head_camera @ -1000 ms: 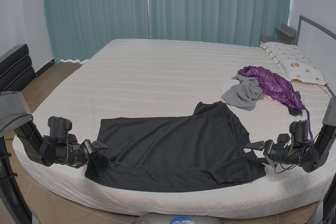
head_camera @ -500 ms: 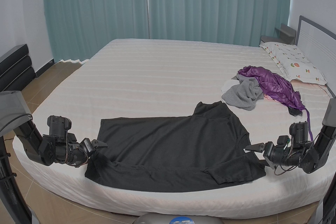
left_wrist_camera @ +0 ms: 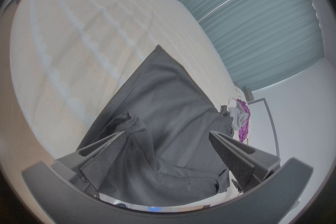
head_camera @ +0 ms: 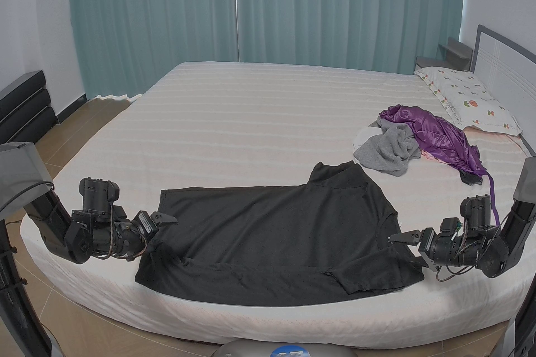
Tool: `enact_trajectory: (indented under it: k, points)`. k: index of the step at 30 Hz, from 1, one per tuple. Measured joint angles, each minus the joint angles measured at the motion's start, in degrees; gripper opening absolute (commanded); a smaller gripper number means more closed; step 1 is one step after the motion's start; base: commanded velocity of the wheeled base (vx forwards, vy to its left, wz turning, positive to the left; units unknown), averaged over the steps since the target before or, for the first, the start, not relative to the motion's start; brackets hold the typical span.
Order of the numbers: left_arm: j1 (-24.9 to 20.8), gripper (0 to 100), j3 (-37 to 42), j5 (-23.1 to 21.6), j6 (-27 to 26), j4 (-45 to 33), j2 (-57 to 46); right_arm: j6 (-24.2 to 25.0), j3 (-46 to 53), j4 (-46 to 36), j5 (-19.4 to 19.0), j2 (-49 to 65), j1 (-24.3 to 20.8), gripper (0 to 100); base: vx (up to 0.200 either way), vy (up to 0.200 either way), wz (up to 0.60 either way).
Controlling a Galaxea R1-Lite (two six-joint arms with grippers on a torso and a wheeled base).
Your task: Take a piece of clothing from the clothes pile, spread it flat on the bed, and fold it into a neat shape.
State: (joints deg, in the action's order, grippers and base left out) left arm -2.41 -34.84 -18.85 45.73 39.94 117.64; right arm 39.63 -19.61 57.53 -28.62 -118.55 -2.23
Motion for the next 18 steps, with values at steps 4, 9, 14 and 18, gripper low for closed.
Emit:
enact_trajectory:
  k: [4,9,14,18]
  points:
    - [0.0,100,0.1,1.8,0.4,4.1,1.1,0.0,0.1,0.0,0.0,0.0,0.0,100,0.000,0.000,0.00]
    - [0.1,100,1.3,3.7,0.4,5.4,2.0,0.0,0.1,0.0,0.0,0.0,0.0,100,0.000,0.000,0.00]
    - [0.1,100,1.5,5.0,0.3,5.7,2.5,0.0,0.1,0.0,0.0,0.0,0.1,100,0.000,0.000,0.00]
    - [0.1,100,1.1,5.1,0.0,6.0,3.5,0.0,0.1,0.0,-0.1,0.0,0.0,100,0.000,0.000,0.00]
